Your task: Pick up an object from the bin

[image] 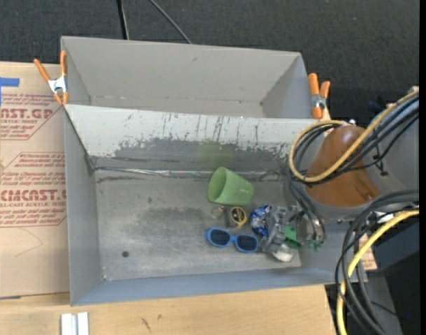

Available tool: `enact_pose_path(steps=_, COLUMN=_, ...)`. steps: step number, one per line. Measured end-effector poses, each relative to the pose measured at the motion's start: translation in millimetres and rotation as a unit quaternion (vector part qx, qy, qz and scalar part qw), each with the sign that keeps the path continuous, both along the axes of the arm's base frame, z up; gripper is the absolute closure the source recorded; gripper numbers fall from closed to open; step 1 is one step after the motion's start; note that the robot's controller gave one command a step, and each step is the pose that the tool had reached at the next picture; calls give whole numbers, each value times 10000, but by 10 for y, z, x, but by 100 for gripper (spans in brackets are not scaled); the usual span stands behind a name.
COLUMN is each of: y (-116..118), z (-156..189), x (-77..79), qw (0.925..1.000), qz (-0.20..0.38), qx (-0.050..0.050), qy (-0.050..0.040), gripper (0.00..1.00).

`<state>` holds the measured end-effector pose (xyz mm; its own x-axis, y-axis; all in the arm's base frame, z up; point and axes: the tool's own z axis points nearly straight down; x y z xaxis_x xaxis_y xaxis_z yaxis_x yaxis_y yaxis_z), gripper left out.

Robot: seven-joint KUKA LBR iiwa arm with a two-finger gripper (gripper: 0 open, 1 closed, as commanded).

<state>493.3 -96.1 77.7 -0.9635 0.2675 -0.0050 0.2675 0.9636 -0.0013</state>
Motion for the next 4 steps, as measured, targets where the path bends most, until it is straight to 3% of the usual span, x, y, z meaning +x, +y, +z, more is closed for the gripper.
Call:
enact_pose_path(steps=1, y=12, z=-10, x=-10, qw=10000, qz=5, qx=10, qy=18, gripper=0)
enact_pose_path(steps=2, y=9, z=-9, x=-8, qw=10000, qz=5, qx=6, qy=15, gripper=100)
enact_pose_path(steps=3, y=11, z=-16, x=-12, qw=10000, qz=6, qx=7, qy=22, gripper=0)
enact_pose_path(steps=4, y=1116, z=-82, x=210, qw=9983, qz=575, qx=29, qy=11, gripper=0)
